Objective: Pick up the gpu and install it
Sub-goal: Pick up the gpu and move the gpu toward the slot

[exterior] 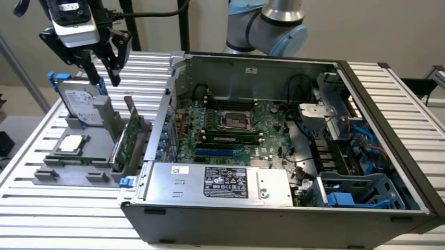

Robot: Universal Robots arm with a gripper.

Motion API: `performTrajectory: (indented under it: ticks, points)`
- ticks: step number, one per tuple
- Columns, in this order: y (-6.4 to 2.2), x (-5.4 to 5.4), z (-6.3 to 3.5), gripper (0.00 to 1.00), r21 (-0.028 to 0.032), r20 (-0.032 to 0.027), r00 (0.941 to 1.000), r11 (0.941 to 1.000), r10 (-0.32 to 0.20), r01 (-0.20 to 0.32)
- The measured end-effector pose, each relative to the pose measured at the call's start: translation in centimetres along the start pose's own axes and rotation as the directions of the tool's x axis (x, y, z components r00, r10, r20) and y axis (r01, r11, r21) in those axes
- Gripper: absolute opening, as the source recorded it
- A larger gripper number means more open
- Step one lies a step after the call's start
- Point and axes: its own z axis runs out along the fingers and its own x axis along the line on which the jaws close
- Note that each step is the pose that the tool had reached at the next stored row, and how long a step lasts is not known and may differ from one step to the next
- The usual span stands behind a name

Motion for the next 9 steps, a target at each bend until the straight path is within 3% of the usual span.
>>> performTrajectory:
  ticks: [1, 3, 9]
  points:
    - [0.0, 0.0, 0.03, 0.54, 0.0023, 0.0002, 1.0, 1.0, 0.0, 0.0]
    - [-0.01, 0.0, 0.28, 0.54, 0.0085, 0.0007, 1.0, 1.0, 0.0, 0.0]
    - [-0.07, 0.0, 1.37, 0.54, 0.0088, 0.0007, 1.0, 1.0, 0.0, 0.0]
